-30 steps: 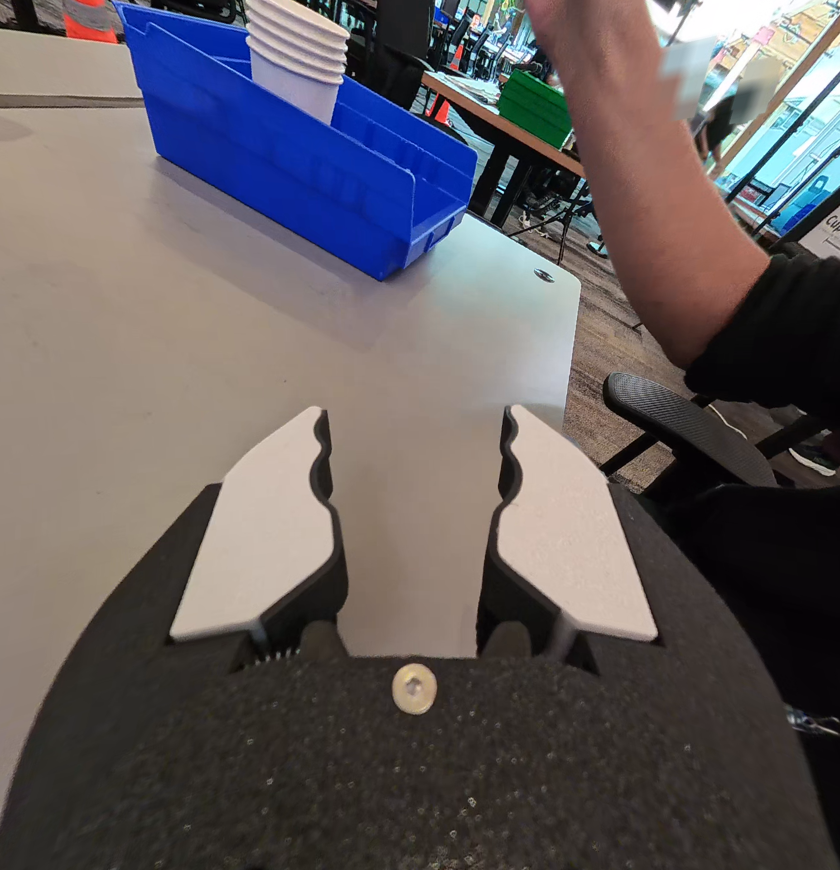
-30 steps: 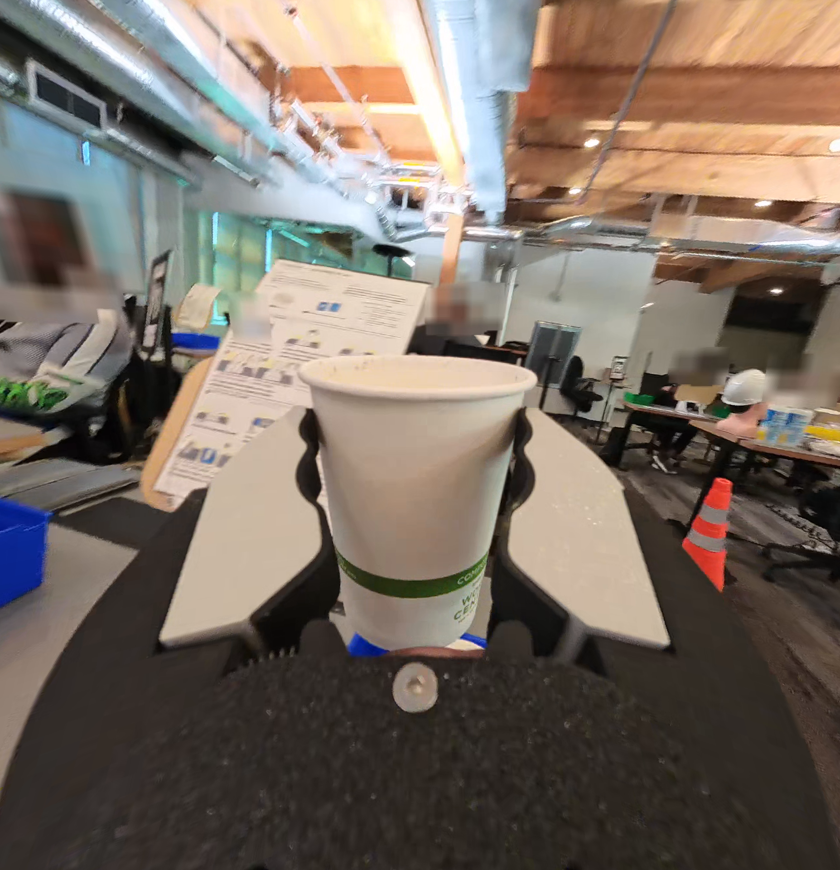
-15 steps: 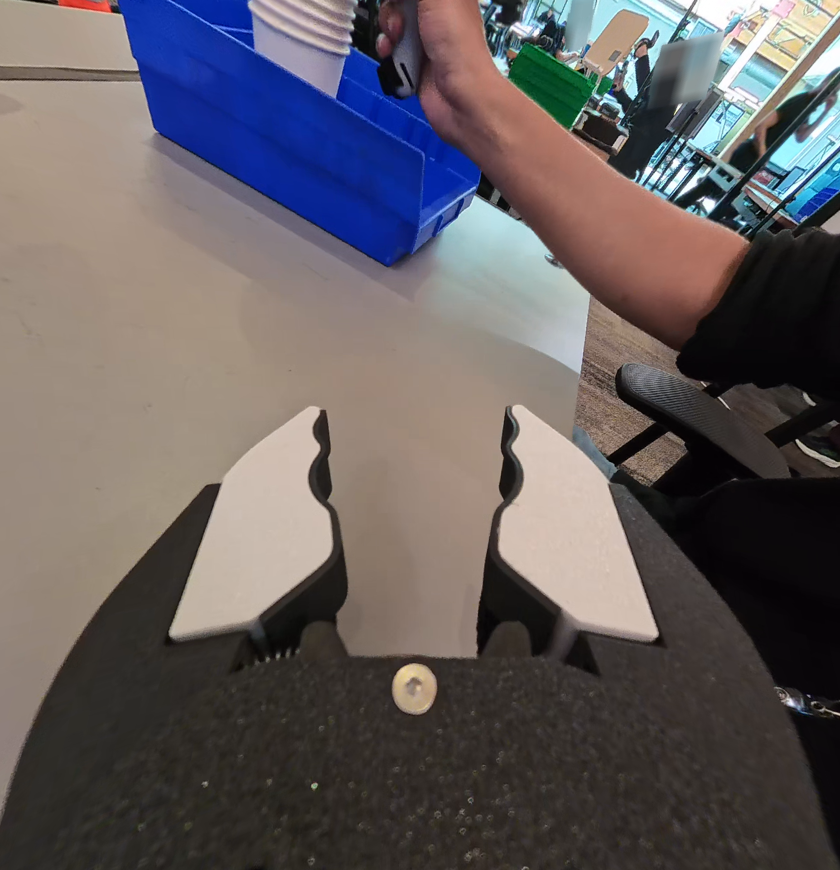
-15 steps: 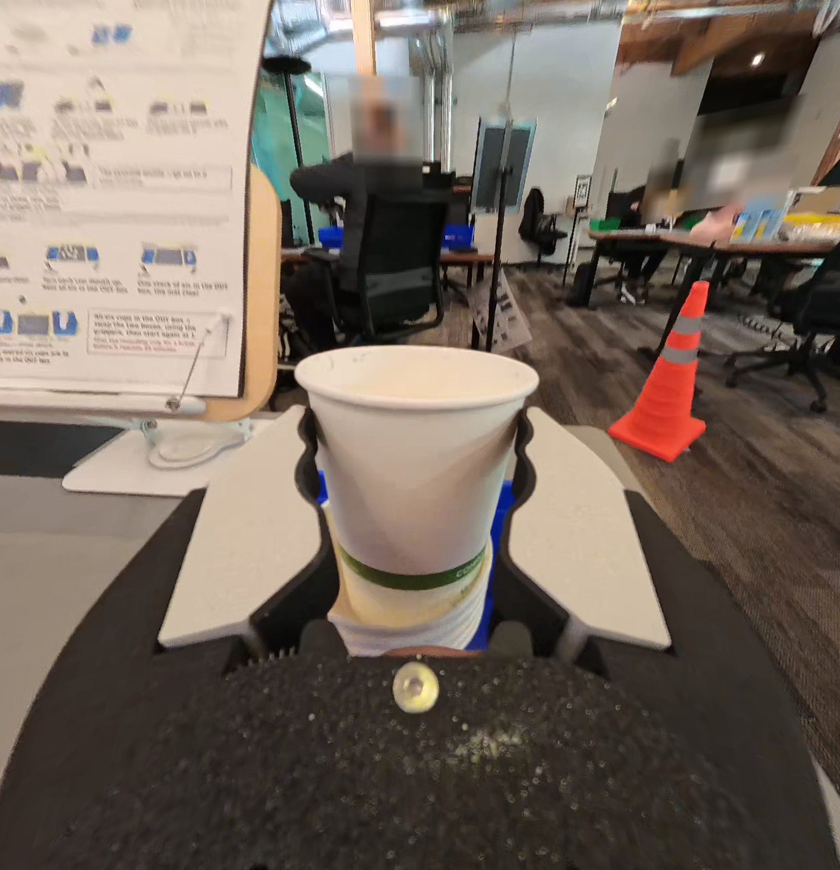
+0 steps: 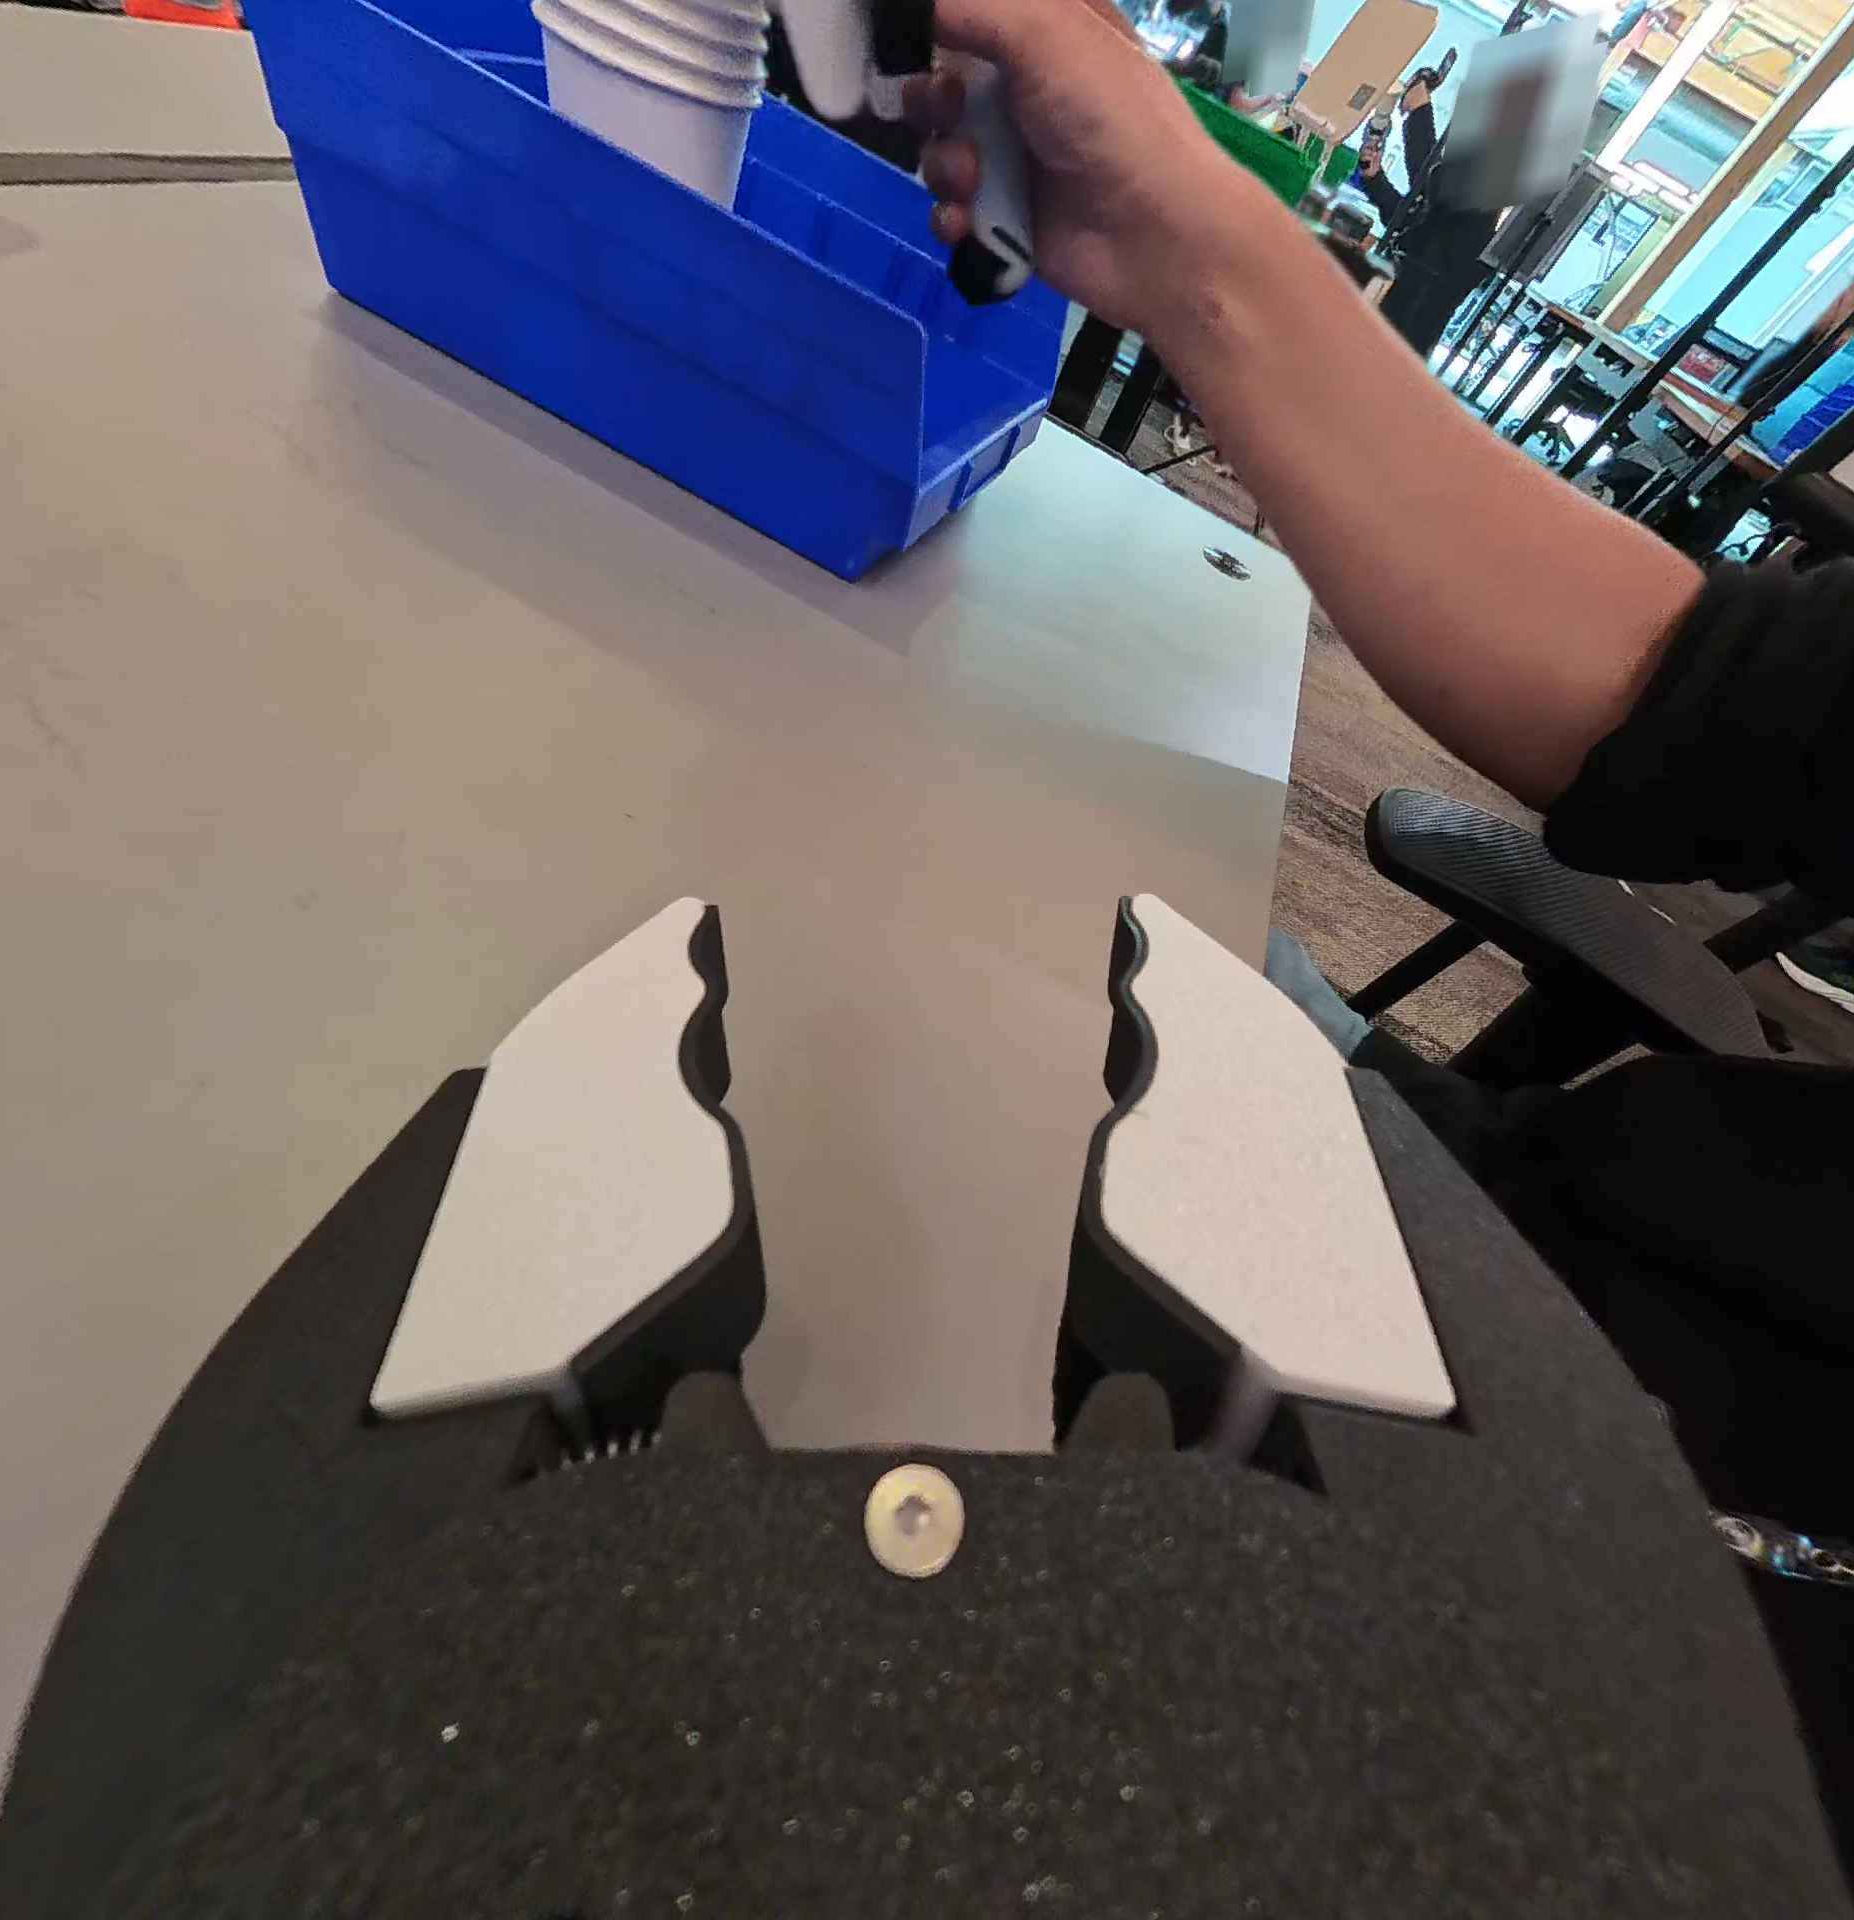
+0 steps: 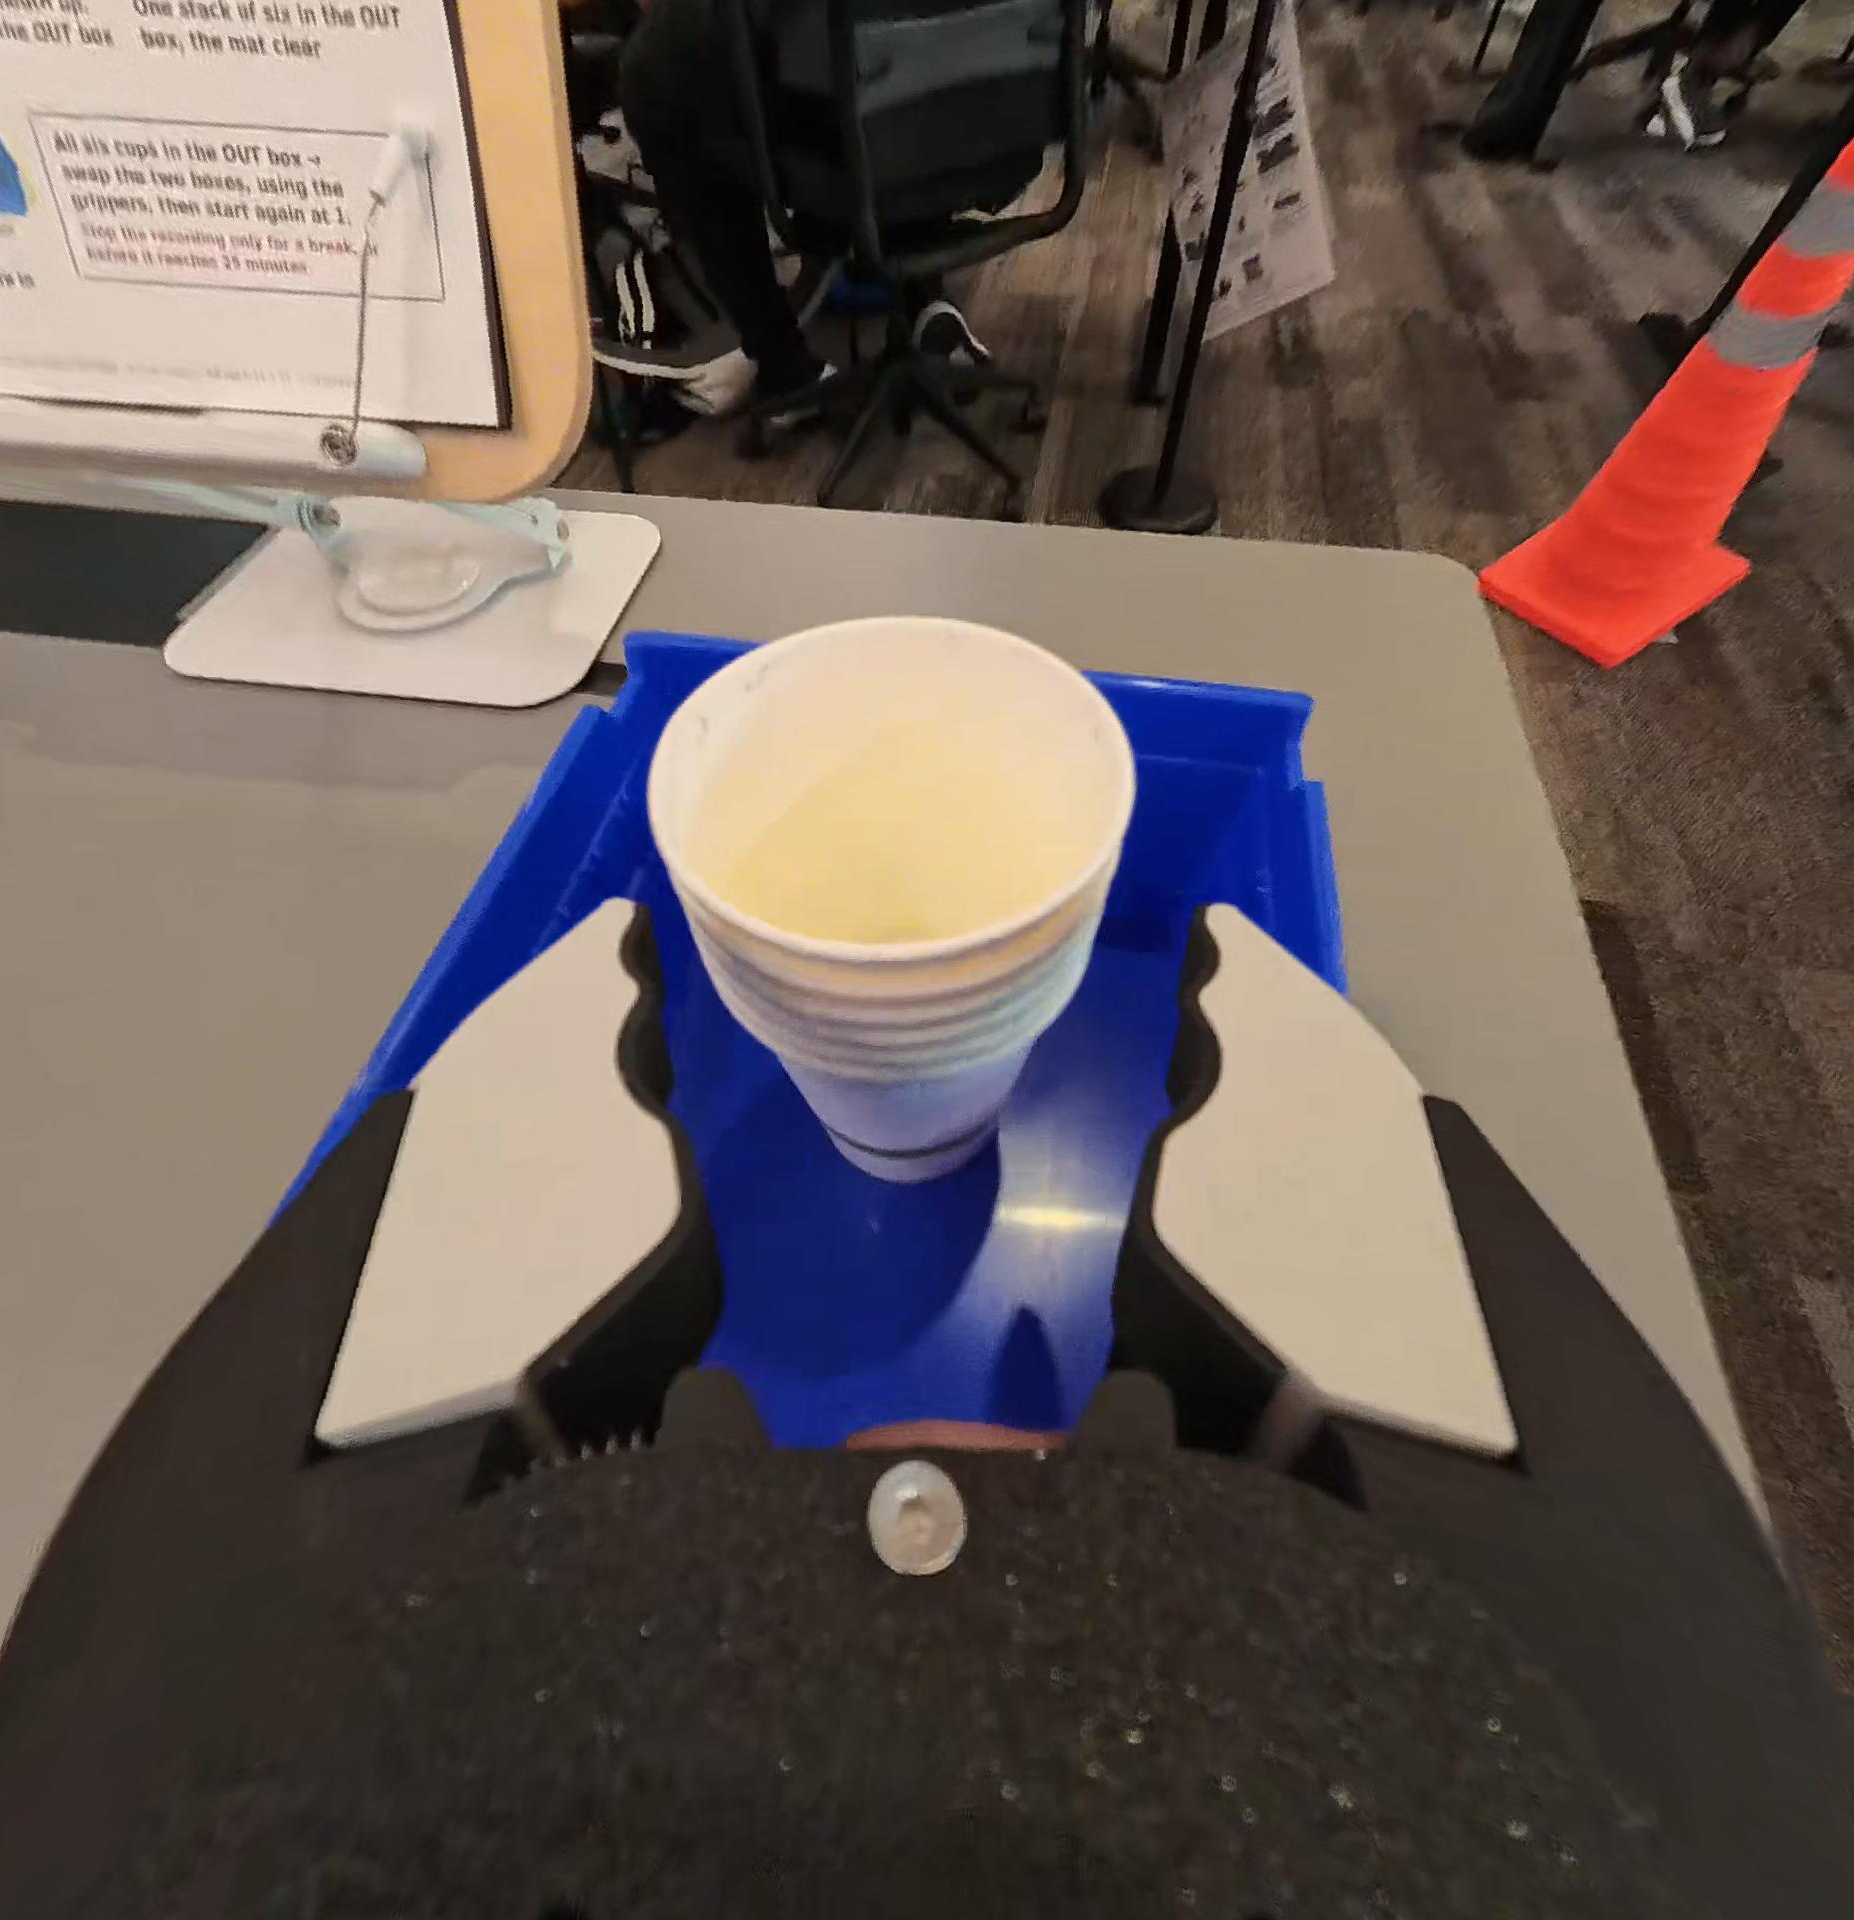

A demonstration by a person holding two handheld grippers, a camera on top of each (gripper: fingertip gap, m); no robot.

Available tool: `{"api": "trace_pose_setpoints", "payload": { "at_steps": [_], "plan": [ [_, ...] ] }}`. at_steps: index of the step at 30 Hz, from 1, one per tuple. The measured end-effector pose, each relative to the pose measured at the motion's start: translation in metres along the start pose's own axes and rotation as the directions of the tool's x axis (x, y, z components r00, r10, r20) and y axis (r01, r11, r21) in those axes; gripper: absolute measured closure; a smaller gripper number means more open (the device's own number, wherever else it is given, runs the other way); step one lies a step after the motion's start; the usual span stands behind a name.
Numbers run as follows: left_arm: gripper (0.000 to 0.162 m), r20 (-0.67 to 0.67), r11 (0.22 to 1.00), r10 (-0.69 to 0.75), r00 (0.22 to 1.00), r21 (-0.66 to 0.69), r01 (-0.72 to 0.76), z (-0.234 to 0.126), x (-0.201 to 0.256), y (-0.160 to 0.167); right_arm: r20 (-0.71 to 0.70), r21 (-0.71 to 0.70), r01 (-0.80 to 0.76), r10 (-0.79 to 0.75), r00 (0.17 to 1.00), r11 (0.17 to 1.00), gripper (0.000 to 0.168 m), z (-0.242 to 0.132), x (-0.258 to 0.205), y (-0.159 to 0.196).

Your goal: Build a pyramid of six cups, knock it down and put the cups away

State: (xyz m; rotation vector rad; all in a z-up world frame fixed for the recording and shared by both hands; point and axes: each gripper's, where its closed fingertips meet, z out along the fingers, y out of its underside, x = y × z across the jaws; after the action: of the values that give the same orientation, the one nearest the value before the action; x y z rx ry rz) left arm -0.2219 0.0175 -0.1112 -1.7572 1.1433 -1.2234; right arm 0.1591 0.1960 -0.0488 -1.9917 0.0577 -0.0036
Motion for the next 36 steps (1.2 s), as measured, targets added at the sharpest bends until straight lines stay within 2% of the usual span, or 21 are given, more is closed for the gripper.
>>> {"api": "trace_pose_setpoints", "payload": {
  "at_steps": [4,7,9,11,13,17,19,22,24,27,30,33,36],
  "plan": [
    [0.091,0.063,0.999,-0.001,0.998,0.046,-0.002,-0.008,-0.007,-0.009,-0.001,0.125,0.019,-0.019,1.000,0.992,0.077,-0.046,-0.004,0.000],
    [0.092,0.205,0.989,0.008,0.979,0.145,-0.039,-0.029,-0.022,-0.035,0.042,0.252,-0.031,0.021,0.999,0.967,0.079,-0.085,-0.018,0.014],
    [0.090,0.335,0.974,0.038,0.942,0.200,-0.110,-0.053,-0.032,-0.058,0.058,0.273,-0.053,0.038,0.998,0.961,0.079,-0.105,-0.026,0.036],
    [0.091,0.512,0.958,0.011,0.859,0.241,-0.156,-0.088,-0.048,-0.076,0.049,0.280,-0.104,0.094,0.994,0.954,0.079,-0.124,-0.029,0.060],
    [0.091,0.652,0.949,-0.068,0.755,0.276,-0.153,-0.126,-0.063,-0.079,0.054,0.304,-0.136,0.125,0.991,0.943,0.081,-0.137,-0.032,0.079],
    [0.088,0.848,0.957,-0.141,0.510,0.249,-0.150,-0.185,-0.095,-0.051,0.047,0.320,-0.174,0.168,0.985,0.931,0.082,-0.147,-0.031,0.104],
    [0.088,0.865,0.958,-0.182,0.467,0.264,-0.115,-0.198,-0.109,-0.030,0.078,0.306,-0.156,0.138,0.987,0.939,0.084,-0.150,-0.037,0.101],
    [0.088,0.827,0.933,-0.319,0.463,0.359,0.001,-0.208,-0.121,0.002,0.011,0.333,-0.055,0.055,0.998,0.941,0.089,-0.150,-0.033,0.101],
    [0.084,0.797,0.920,-0.374,0.474,0.384,0.080,-0.211,-0.125,0.014,0.044,0.322,-0.084,0.074,0.996,0.943,0.089,-0.145,-0.036,0.103],
    [0.084,0.818,0.928,-0.358,0.451,0.364,0.077,-0.219,-0.133,0.021,0.048,0.290,-0.074,0.063,0.997,0.954,0.089,-0.137,-0.040,0.107],
    [0.085,0.800,0.922,-0.370,0.472,0.379,0.081,-0.218,-0.134,0.020,0.057,0.265,-0.060,0.046,0.997,0.962,0.090,-0.130,-0.049,0.110],
    [0.085,0.783,0.919,-0.381,0.492,0.380,0.105,-0.213,-0.135,0.023,0.129,0.232,-0.115,0.086,0.988,0.966,0.090,-0.125,-0.065,0.115],
    [0.084,0.776,0.916,-0.386,0.499,0.385,0.111,-0.211,-0.135,0.023,0.123,0.229,-0.114,0.087,0.989,0.967,0.090,-0.126,-0.065,0.115]
  ]
}}
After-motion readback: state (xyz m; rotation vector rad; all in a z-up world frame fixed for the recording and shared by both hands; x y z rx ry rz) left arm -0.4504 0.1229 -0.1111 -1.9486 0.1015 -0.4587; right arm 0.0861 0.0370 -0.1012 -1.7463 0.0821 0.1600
